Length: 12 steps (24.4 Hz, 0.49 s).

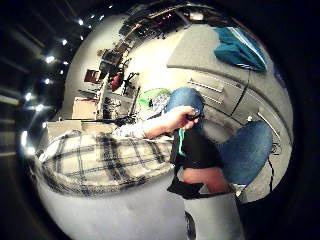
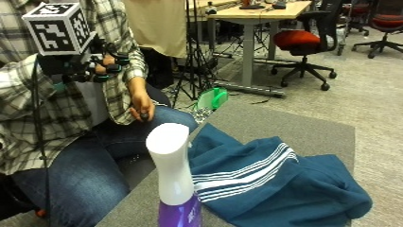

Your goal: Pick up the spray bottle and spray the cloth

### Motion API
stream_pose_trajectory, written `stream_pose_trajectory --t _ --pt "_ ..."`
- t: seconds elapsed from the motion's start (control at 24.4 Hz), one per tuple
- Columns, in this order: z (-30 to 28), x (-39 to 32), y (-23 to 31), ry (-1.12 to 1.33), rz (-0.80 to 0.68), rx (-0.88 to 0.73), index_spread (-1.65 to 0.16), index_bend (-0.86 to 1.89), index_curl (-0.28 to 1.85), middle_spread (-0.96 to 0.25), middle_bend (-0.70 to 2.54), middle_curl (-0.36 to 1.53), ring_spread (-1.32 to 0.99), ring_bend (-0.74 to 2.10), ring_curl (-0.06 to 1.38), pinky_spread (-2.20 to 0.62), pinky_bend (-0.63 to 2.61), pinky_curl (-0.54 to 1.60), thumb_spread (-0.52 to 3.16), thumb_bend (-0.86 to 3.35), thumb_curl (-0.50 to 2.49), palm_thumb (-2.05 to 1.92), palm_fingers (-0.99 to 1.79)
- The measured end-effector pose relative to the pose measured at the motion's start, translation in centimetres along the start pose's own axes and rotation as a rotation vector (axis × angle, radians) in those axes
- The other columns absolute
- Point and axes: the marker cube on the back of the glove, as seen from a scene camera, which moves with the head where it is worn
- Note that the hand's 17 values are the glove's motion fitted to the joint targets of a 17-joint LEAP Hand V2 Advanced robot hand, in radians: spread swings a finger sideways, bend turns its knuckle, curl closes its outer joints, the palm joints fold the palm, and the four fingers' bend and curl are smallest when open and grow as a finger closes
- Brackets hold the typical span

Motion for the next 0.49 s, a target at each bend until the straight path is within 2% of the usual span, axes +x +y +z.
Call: stream_pose_trajectory --t 0.2,0.49 --pt "0.0 0.1 0.0 0.006 0.004 0.003 -0.27 0.18 0.1 -0.03 0.16 0.06 0.1 0.26 0.07 0.13 0.43 0.11 0.65 0.24 0.15 0.43 0.15" --pt "0.4 1.3 -0.4 -0.013 0.024 0.007 -0.34 0.18 0.16 -0.04 0.17 0.1 0.14 0.28 0.11 0.17 0.47 0.14 0.89 0.21 0.22 0.46 0.11"
